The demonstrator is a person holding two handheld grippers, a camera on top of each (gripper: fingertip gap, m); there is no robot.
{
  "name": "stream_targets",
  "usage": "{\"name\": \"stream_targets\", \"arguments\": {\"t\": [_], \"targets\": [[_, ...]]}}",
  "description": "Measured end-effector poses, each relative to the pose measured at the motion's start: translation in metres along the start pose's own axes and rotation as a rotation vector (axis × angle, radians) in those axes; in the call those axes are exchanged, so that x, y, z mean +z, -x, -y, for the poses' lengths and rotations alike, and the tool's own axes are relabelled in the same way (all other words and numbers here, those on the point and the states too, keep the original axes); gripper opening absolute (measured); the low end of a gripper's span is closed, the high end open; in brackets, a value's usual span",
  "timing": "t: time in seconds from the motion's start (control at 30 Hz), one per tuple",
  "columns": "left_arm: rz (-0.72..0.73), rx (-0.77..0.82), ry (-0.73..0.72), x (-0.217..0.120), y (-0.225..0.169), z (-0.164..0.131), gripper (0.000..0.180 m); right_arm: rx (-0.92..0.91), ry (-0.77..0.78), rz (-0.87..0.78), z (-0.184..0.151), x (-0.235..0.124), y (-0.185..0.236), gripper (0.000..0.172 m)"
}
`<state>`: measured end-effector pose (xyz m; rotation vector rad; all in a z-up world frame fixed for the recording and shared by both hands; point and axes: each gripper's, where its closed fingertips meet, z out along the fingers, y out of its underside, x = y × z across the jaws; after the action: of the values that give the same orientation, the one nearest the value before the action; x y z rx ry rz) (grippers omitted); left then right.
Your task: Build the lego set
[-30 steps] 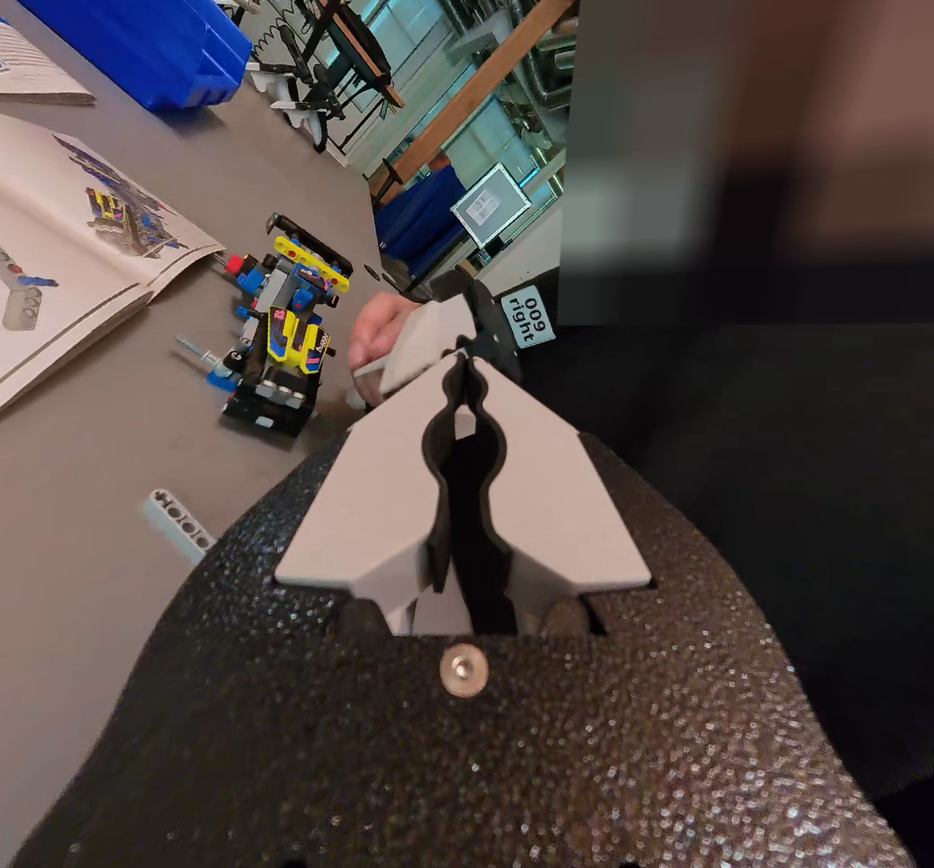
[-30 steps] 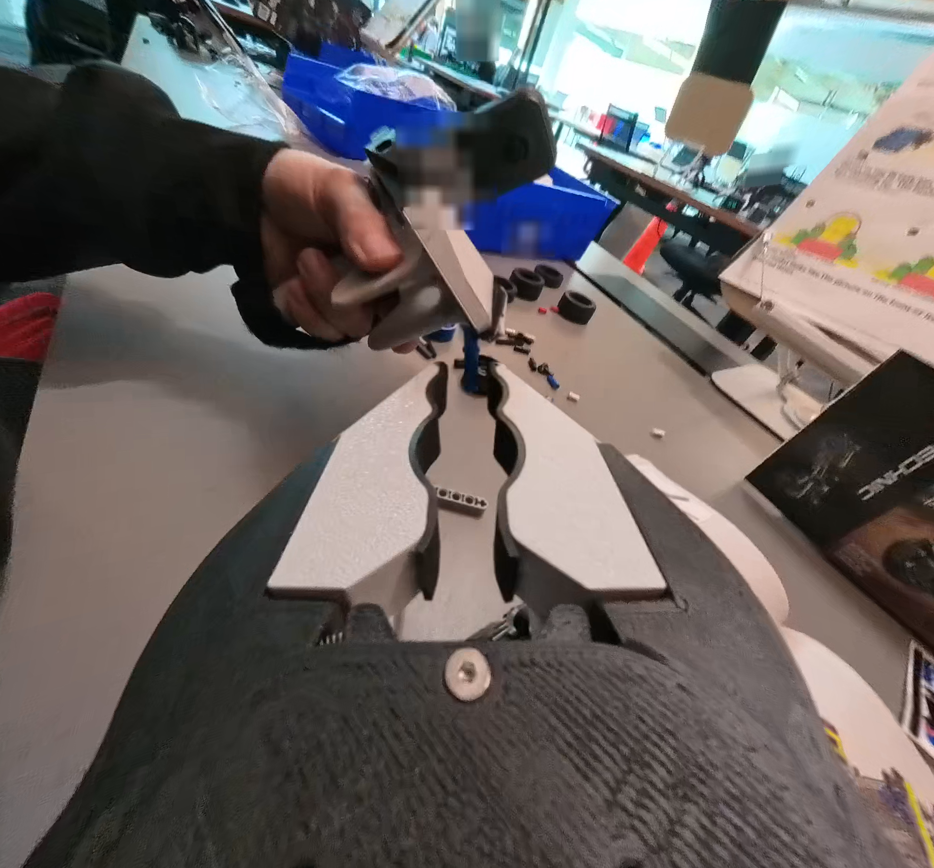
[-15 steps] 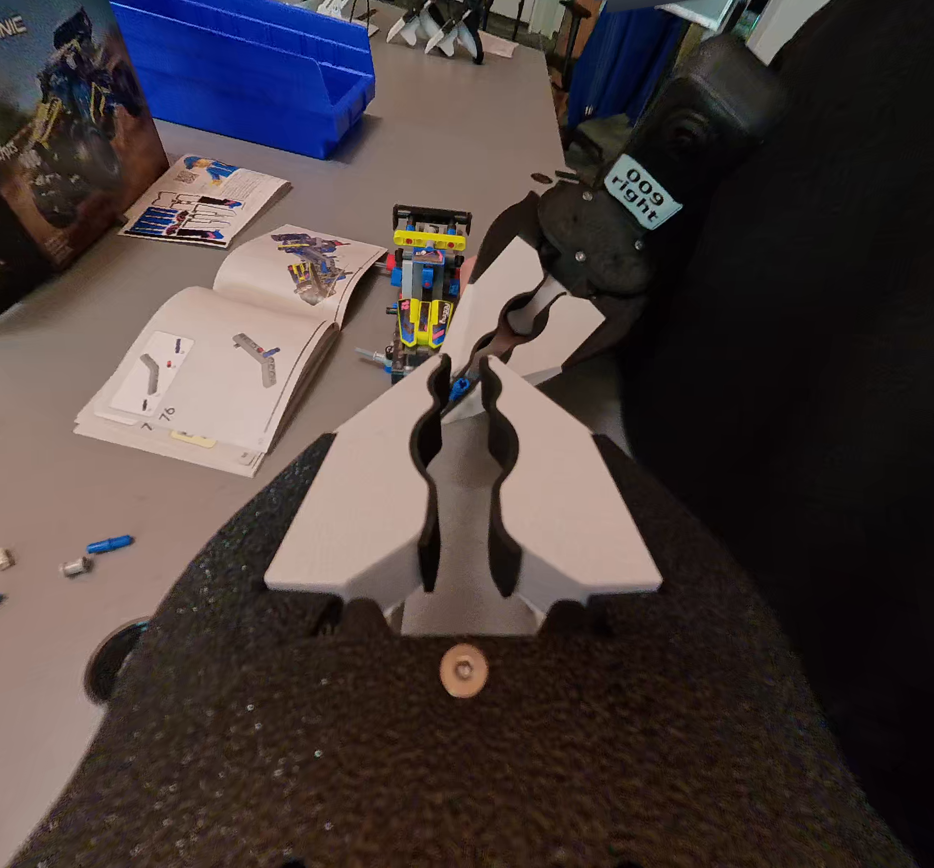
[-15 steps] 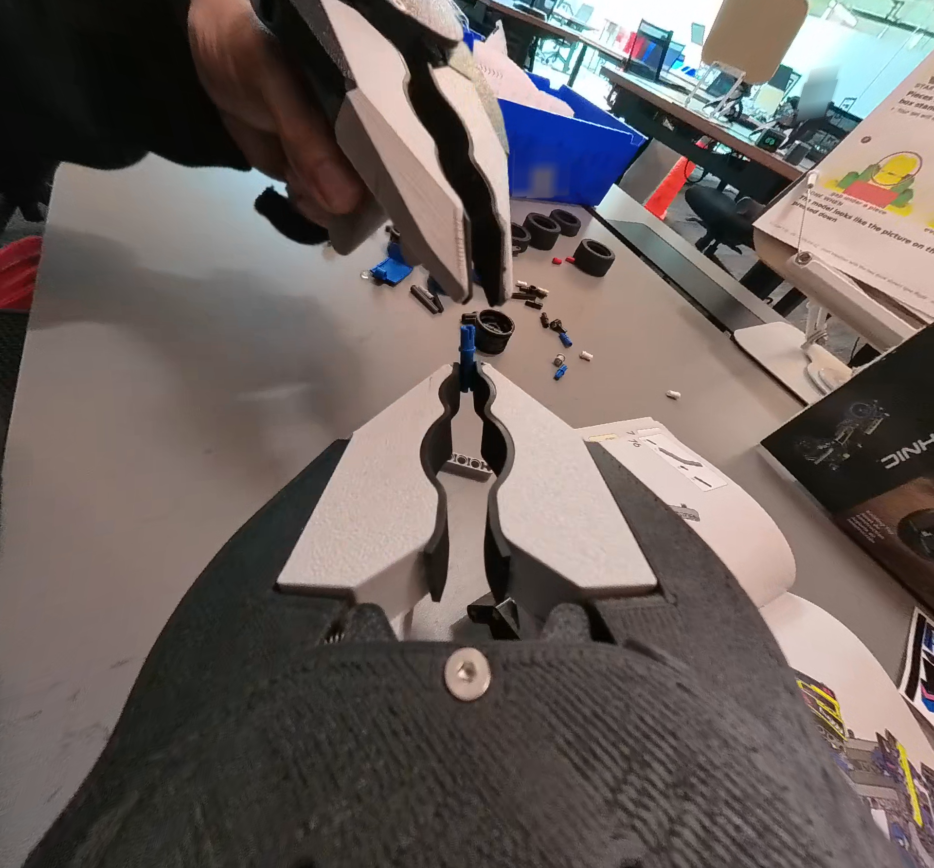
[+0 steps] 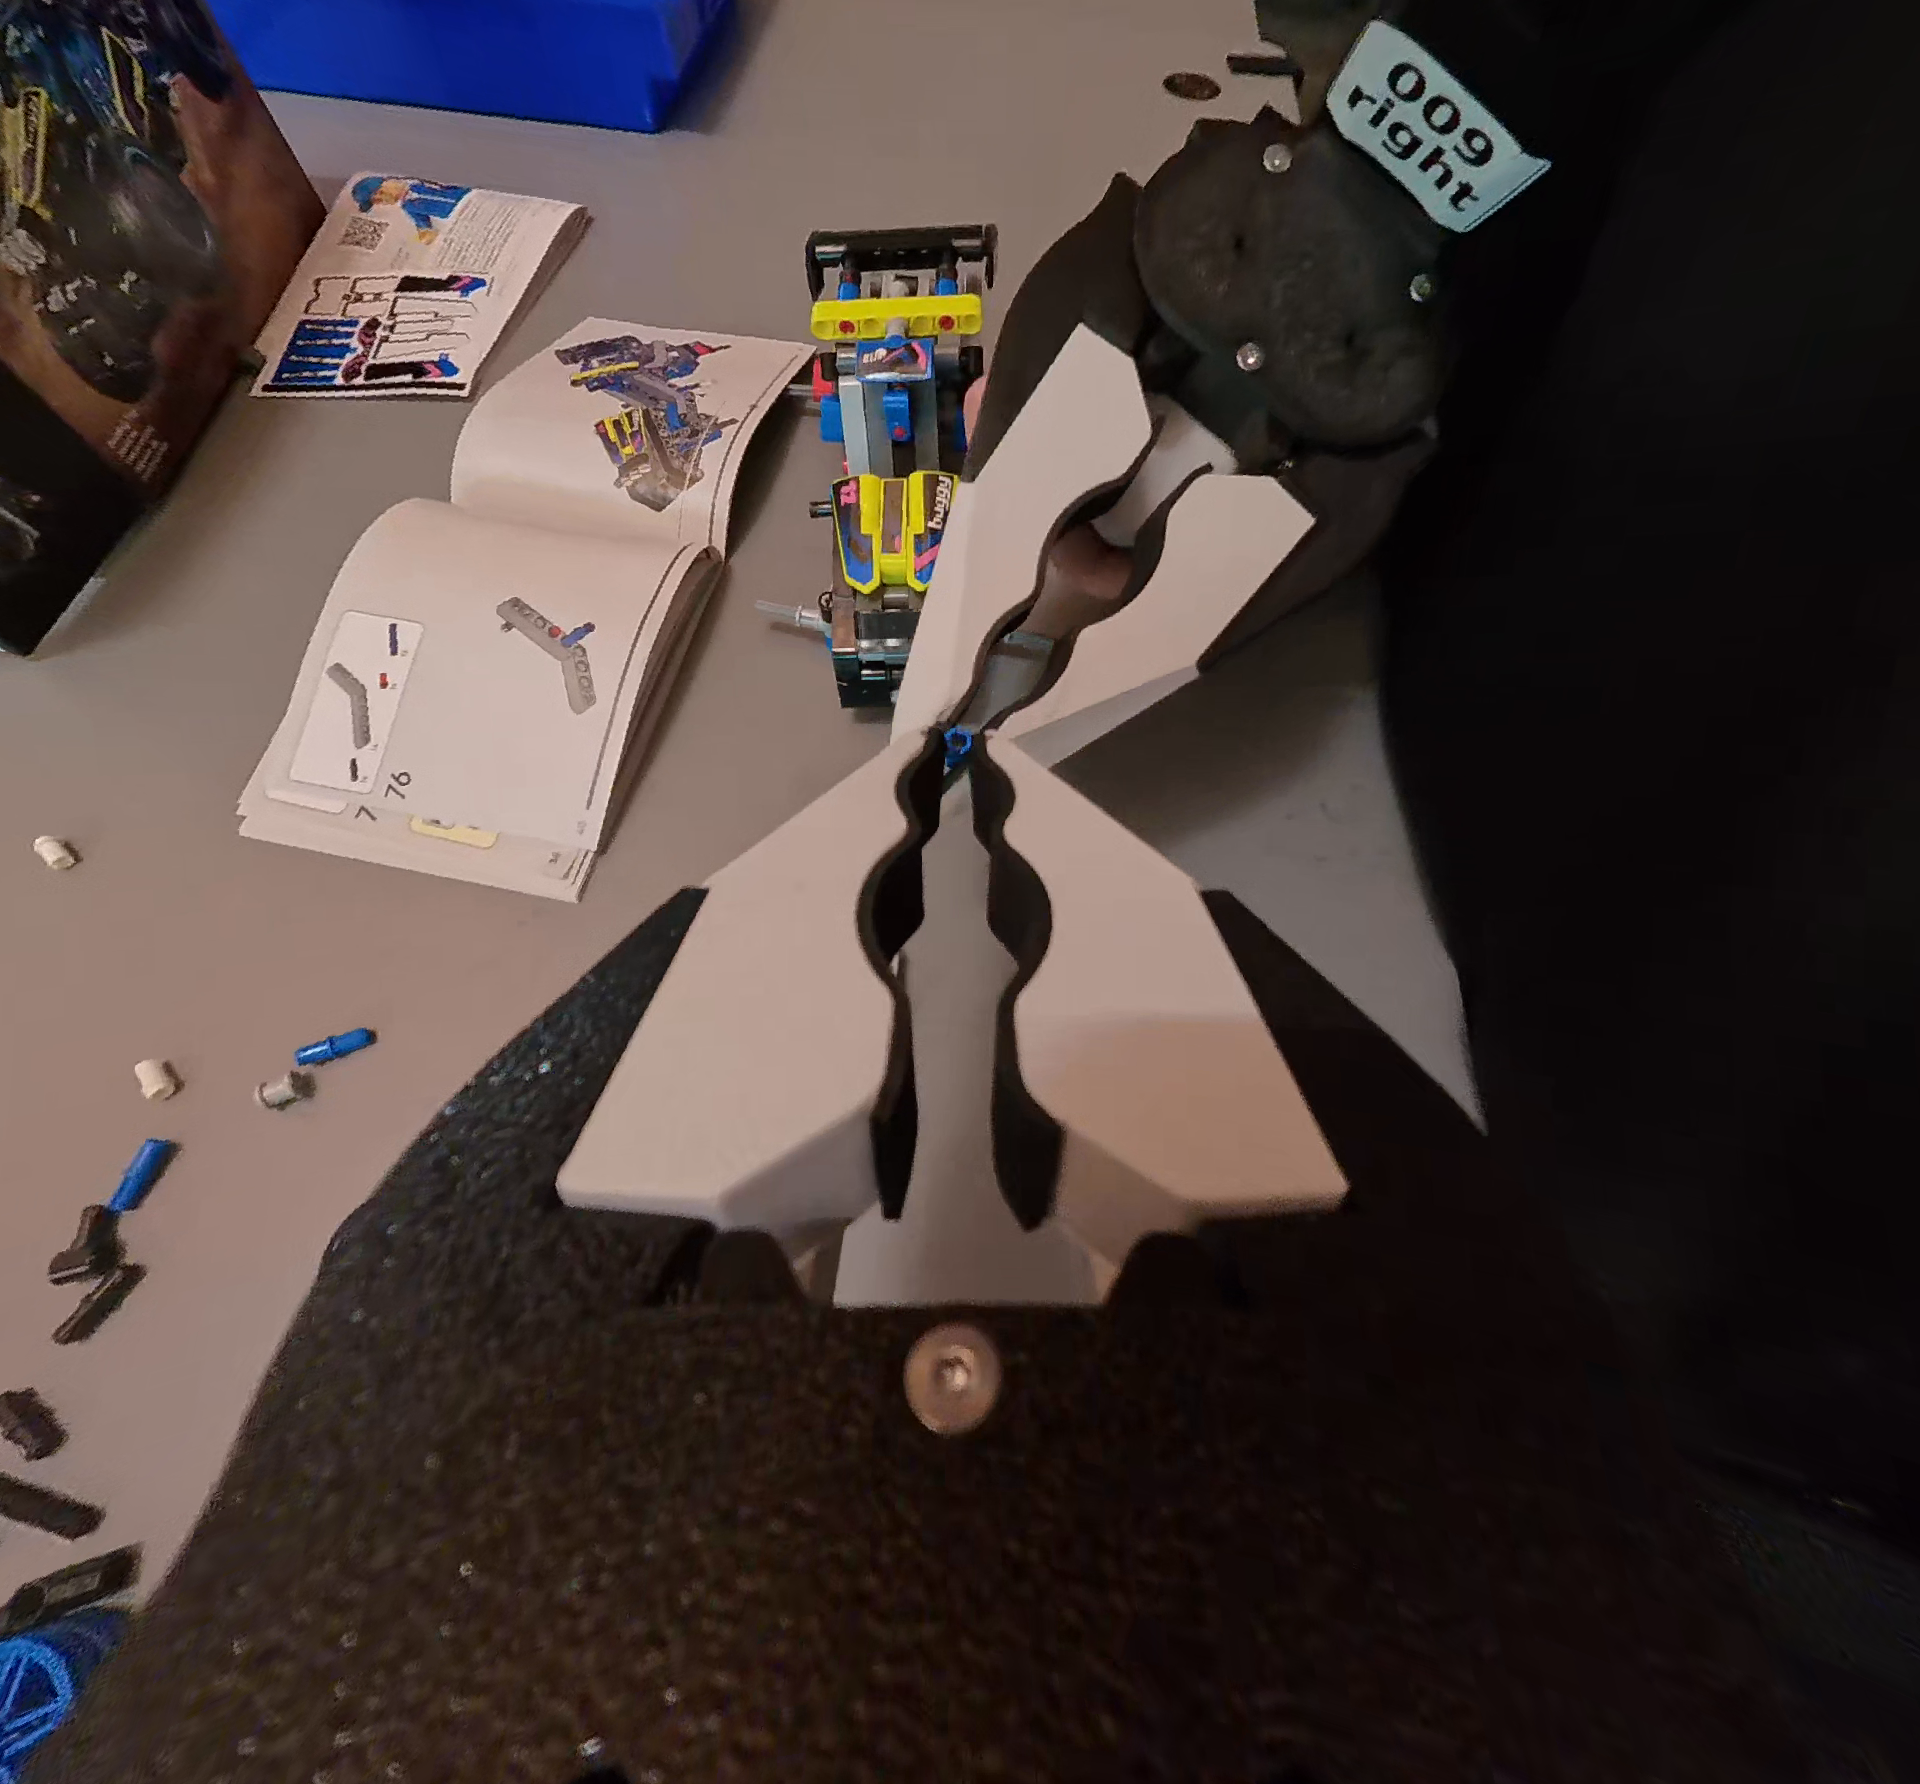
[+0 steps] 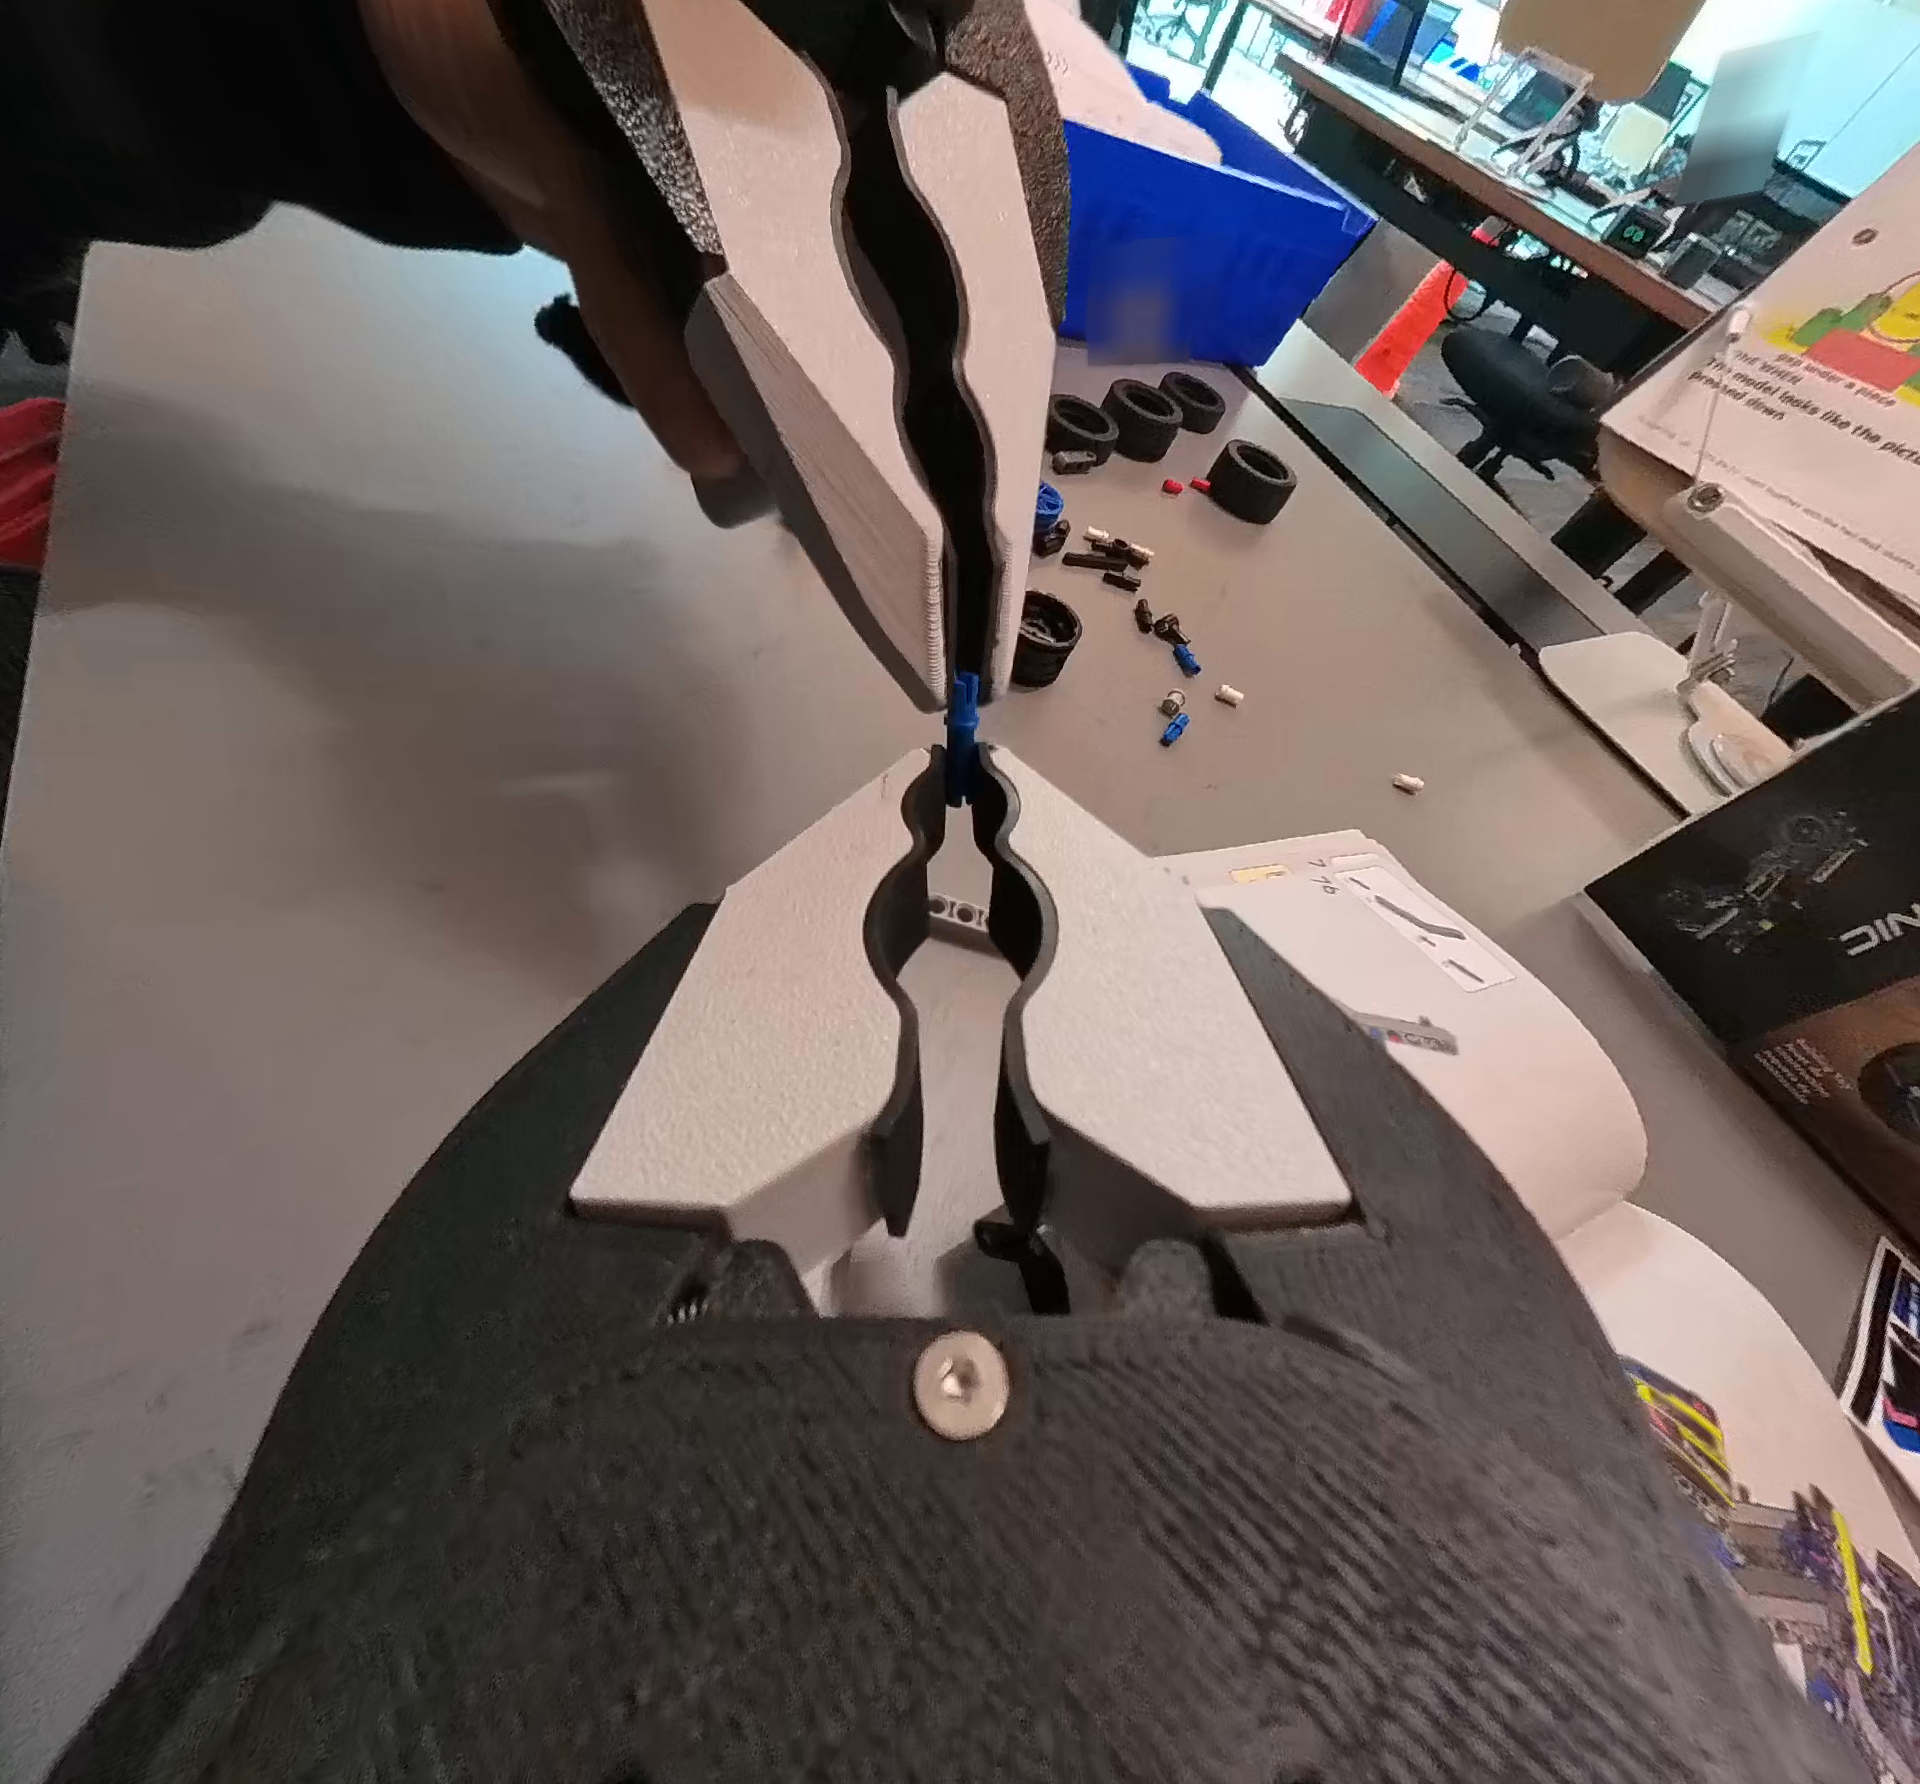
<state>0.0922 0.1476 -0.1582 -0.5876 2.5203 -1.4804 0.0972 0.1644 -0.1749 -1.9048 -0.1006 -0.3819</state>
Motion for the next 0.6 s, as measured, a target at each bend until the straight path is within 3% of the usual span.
{"name": "stream_targets", "arguments": {"t": [0.23, 0.47, 0.6], "targets": [[0.019, 0.02, 0.048, 0.004, 0.002, -0.007, 0.001, 0.0, 0.022, 0.015, -0.005, 0.002, 0.005, 0.001], [-0.024, -0.026, -0.014, 0.0, 0.0, -0.005, 0.001, -0.019, 0.002, 0.011, -0.004, -0.005, 0.006, 0.002], [0.037, -0.054, 0.017, -0.005, 0.018, -0.021, 0.001, -0.05, 0.006, 0.052, -0.008, -0.013, 0.016, 0.0]]}}
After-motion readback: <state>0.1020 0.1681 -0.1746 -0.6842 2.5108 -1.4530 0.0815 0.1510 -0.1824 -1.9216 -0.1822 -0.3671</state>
